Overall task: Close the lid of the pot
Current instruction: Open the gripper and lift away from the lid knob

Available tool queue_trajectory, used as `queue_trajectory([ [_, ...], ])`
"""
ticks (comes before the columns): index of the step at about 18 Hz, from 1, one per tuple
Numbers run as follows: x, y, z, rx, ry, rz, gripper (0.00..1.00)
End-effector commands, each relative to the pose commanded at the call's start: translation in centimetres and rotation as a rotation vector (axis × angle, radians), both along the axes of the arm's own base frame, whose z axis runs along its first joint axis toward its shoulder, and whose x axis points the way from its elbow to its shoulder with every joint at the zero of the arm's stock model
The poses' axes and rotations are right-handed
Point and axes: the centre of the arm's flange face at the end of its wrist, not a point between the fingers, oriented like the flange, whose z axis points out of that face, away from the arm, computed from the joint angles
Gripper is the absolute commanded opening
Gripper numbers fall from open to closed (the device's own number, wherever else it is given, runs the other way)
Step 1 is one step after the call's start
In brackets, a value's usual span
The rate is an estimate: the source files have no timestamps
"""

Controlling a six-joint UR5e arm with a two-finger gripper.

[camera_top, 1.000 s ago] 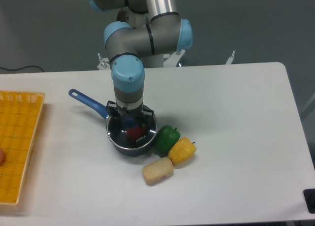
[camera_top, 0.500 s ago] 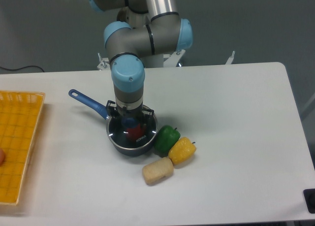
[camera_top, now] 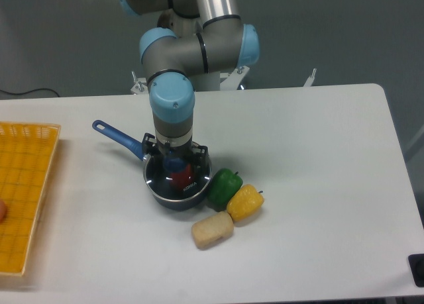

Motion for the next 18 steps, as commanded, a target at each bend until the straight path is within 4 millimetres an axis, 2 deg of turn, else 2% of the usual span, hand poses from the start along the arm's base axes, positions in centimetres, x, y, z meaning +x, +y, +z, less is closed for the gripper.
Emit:
queue_trajectory([
  [5,0.4,0.4,2.8,0.045,0.040,-0.093,1.00],
  [8,-0.5,0.3,4.6,0.024,0.108,-0.156,1.00],
  [11,-1.5,-0.3,5.7,-0.013,0.128,-0.341,1.00],
  [16,-6.8,-3.0,9.9,0.003,0.152,-0.596,1.00],
  [18,-8.8,-4.2,10.5,0.010,0.168,-0.644,1.00],
])
